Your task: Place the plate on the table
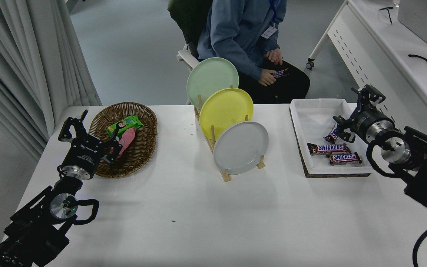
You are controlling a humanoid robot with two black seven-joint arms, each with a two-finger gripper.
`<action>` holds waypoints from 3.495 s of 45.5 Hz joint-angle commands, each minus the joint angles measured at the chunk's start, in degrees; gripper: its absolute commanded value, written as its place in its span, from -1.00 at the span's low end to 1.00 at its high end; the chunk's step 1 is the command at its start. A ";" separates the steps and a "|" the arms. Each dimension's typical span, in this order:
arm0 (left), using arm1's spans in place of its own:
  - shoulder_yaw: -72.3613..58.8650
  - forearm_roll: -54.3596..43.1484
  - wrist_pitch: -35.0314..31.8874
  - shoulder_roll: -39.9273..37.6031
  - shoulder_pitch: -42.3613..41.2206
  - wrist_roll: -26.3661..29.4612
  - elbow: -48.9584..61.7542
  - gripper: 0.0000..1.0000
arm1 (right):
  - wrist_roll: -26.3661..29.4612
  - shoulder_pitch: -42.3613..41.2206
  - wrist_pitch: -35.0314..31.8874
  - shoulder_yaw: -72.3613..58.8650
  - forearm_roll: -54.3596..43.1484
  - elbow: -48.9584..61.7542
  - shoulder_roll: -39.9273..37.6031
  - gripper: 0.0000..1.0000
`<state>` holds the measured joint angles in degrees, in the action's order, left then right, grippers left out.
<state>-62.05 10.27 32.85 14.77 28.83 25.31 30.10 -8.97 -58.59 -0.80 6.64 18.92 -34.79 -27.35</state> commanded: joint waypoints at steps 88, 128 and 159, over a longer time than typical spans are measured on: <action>0.00 0.01 0.02 0.00 0.00 0.00 -0.04 1.00 | 24.35 -10.58 0.80 -3.83 -8.46 -3.01 20.85 0.99; 0.00 0.01 0.02 0.00 0.00 0.00 0.05 1.00 | 24.52 -10.14 4.14 -1.81 -7.41 -2.74 21.20 0.57; 0.00 0.01 0.02 0.00 0.00 0.00 -0.04 1.00 | 24.88 -9.35 7.48 0.48 -2.57 -3.89 21.20 0.39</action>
<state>-62.05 10.28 32.86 14.77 28.83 25.31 30.09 15.73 -68.33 6.33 6.70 13.52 -38.07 -6.23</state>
